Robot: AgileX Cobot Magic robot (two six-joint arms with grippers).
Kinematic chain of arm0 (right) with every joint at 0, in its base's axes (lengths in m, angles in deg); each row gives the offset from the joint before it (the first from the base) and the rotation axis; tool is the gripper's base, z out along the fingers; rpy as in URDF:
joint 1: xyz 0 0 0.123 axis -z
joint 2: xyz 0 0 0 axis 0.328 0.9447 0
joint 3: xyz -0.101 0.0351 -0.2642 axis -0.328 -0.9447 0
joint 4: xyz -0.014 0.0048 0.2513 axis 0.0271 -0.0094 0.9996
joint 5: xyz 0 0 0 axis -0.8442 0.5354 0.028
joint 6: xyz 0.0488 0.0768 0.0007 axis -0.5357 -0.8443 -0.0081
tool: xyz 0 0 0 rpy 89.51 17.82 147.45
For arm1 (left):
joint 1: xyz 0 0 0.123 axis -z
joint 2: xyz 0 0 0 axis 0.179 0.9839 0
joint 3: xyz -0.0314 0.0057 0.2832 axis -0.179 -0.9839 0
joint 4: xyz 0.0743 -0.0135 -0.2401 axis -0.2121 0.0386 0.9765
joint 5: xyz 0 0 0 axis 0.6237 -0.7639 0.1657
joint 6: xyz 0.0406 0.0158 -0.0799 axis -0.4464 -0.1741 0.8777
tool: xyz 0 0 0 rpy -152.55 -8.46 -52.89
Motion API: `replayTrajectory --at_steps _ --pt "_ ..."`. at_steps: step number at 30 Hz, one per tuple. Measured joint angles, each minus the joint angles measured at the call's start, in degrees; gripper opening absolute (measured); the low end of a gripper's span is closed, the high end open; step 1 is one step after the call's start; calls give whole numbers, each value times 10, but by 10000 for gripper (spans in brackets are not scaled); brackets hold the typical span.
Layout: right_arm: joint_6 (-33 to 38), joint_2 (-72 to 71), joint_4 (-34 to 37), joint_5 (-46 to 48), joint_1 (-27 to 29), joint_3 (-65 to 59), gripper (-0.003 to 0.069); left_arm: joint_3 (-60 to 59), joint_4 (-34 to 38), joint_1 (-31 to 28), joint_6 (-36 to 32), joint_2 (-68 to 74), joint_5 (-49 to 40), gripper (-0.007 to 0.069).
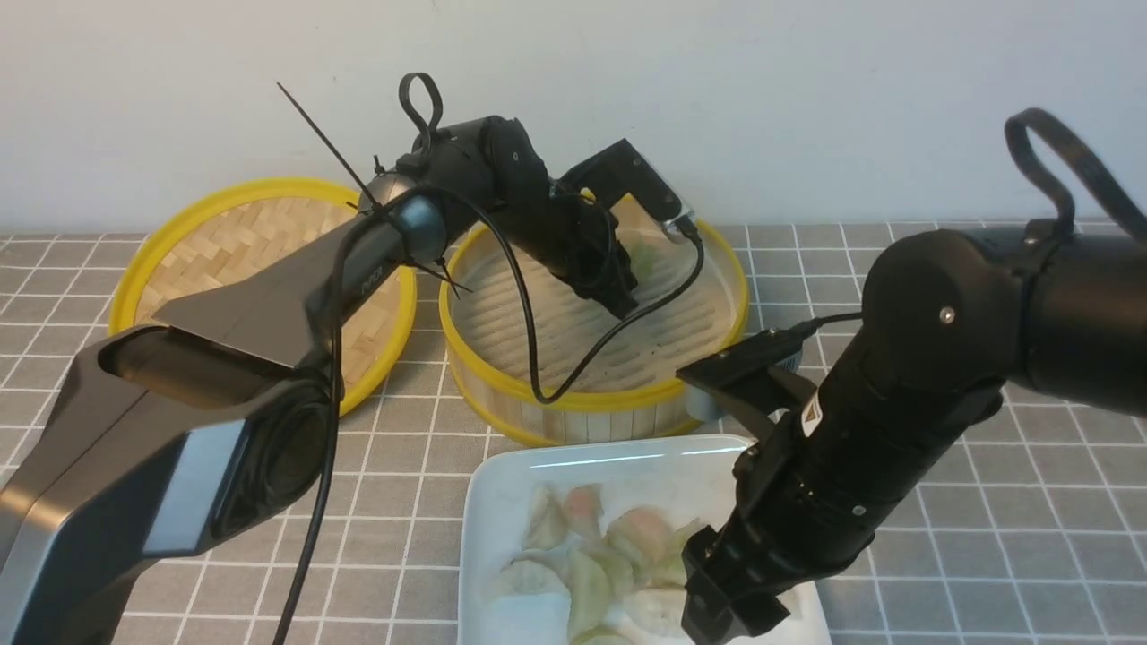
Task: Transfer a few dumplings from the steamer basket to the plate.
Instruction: Use the left arm to grab a dumpling from the steamer, then use the left arm to put the dumpling into the plate
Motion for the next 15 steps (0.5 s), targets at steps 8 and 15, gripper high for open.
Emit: replayTrajectory --at_steps 8,15 --pt "-1 0 0 22 0 0 528 -2 -26 -3 95 -43 -77 16" --pt "-1 0 0 43 0 0 528 -2 -32 -3 143 -121 -175 16"
